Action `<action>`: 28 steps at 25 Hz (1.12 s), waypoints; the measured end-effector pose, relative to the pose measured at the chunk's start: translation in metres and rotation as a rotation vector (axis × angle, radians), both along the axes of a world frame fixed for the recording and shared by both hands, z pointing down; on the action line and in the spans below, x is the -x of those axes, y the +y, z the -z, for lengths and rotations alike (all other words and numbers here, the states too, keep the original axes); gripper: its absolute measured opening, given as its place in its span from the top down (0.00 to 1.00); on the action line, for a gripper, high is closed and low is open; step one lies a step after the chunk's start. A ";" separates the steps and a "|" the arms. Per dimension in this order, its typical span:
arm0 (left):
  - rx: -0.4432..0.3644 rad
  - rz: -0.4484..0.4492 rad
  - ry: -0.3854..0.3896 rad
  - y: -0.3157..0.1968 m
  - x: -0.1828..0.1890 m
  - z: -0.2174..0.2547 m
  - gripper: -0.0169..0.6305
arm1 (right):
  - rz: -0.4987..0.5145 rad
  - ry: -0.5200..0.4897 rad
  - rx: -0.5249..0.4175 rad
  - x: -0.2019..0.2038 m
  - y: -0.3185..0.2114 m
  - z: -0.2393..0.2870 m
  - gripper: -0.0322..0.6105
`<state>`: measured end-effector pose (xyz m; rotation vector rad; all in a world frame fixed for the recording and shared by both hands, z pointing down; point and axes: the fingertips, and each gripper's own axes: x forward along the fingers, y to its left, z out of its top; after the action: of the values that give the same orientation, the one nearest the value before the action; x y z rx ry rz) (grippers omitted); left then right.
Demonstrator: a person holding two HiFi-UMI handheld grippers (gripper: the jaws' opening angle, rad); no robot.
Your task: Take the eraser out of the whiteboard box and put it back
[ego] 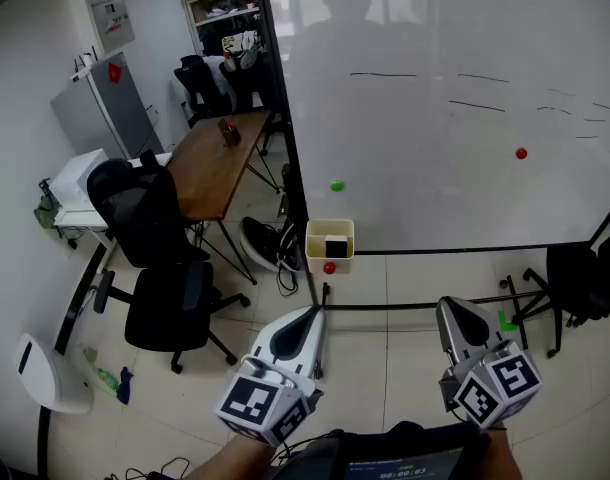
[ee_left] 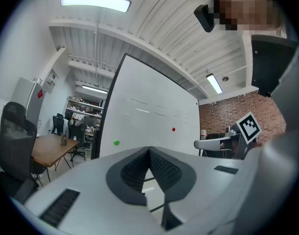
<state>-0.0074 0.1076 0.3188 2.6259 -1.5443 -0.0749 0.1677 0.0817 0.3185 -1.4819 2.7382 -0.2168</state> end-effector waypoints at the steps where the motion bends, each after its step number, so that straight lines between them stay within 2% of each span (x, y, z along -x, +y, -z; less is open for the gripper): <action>1: 0.002 0.004 0.002 -0.006 0.008 -0.001 0.96 | 0.005 0.008 -0.002 0.008 -0.007 0.000 0.91; 7: 0.020 0.029 0.015 -0.049 0.045 -0.010 0.96 | 0.019 0.023 -0.004 0.050 -0.051 0.001 0.91; 13: 0.024 0.058 0.020 -0.108 0.060 -0.016 0.96 | 0.055 0.018 0.006 0.070 -0.113 -0.006 0.91; 18: 0.026 0.090 -0.002 -0.177 0.077 -0.013 0.96 | 0.087 -0.013 0.010 0.087 -0.185 -0.004 0.91; 22: 0.000 0.091 -0.007 -0.217 0.071 0.002 0.96 | 0.142 -0.006 -0.010 0.095 -0.223 0.013 0.91; 25: 0.017 0.088 -0.014 -0.246 0.071 -0.003 0.96 | 0.168 -0.011 0.002 0.105 -0.253 0.007 0.91; 28: 0.018 0.089 -0.027 -0.277 0.096 -0.007 0.96 | 0.175 -0.022 0.015 0.131 -0.279 -0.004 0.90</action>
<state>-0.1035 -0.1697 0.3255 2.5545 -1.6625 -0.0319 0.0371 -0.1975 0.3224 -1.2355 2.8551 -0.2555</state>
